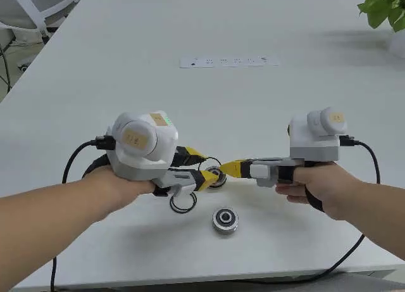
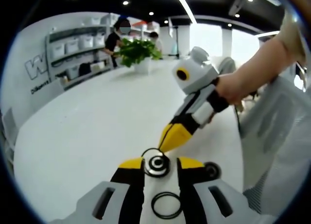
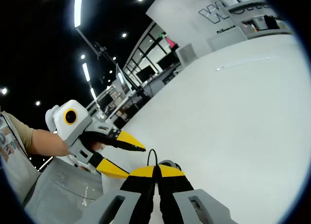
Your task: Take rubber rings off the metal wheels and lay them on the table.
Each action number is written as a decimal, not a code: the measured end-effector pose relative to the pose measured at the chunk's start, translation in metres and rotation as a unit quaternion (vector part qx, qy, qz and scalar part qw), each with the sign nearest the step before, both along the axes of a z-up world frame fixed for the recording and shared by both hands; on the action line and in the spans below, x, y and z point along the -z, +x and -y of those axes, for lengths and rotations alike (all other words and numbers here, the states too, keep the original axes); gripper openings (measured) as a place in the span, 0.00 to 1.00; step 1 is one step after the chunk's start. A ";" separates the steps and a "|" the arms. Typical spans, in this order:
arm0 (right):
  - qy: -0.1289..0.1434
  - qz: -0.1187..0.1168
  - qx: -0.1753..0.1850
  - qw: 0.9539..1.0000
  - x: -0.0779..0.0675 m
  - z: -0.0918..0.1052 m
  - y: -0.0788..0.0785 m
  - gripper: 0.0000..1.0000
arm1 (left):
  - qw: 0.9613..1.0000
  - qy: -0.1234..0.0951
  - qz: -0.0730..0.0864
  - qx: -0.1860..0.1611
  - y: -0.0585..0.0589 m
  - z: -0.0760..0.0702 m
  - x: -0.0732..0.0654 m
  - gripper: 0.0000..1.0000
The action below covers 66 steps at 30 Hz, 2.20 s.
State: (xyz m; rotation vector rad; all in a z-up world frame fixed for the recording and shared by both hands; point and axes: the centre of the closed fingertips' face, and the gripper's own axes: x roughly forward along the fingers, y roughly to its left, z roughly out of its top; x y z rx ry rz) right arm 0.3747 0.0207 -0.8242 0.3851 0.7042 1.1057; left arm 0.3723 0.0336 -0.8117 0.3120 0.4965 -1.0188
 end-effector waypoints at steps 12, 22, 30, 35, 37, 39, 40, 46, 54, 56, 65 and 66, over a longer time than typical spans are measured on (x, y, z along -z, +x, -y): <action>0.010 0.001 -0.007 1.000 -0.011 -0.008 -0.005 0.00 | 1.000 0.000 0.014 0.002 -0.012 -0.019 -0.013 0.36; 0.012 -0.001 -0.021 1.000 -0.017 -0.017 -0.013 0.00 | 1.000 -0.004 0.017 -0.007 -0.018 -0.036 -0.019 0.43; 0.013 -0.004 -0.032 0.999 -0.019 -0.024 -0.018 0.00 | 1.000 -0.007 0.016 -0.013 -0.025 -0.047 -0.023 0.47; 0.009 -0.008 -0.040 0.999 -0.017 -0.028 -0.022 0.00 | 1.000 -0.008 0.015 -0.016 -0.029 -0.054 -0.022 0.49; 0.008 -0.010 -0.043 0.999 -0.016 -0.030 -0.024 0.00 | 1.000 -0.007 0.014 -0.016 -0.032 -0.057 -0.021 0.50; 0.006 -0.011 -0.047 0.999 -0.015 -0.033 -0.026 0.00 | 1.000 -0.006 0.013 -0.015 -0.035 -0.060 -0.020 0.51; 0.005 -0.012 -0.048 0.999 -0.015 -0.033 -0.027 0.00 | 1.000 -0.003 0.013 -0.014 -0.037 -0.061 -0.020 0.52; -0.004 -0.020 -0.059 0.998 -0.009 -0.038 -0.032 0.00 | 1.000 0.000 0.014 -0.011 -0.043 -0.066 -0.019 0.54; -0.018 -0.032 -0.070 0.997 -0.001 -0.045 -0.036 0.00 | 1.000 -0.005 0.011 -0.019 -0.045 -0.073 -0.019 0.54; -0.022 -0.035 -0.071 0.997 0.003 -0.046 -0.037 0.00 | 1.000 -0.005 0.011 -0.021 -0.046 -0.075 -0.019 0.54; -0.041 -0.046 -0.074 0.995 0.014 -0.048 -0.039 0.00 | 1.000 -0.005 0.007 -0.028 -0.049 -0.083 -0.015 0.55; -0.045 -0.046 -0.073 0.995 0.016 -0.049 -0.039 0.00 | 1.000 -0.005 0.007 -0.029 -0.049 -0.084 -0.015 0.55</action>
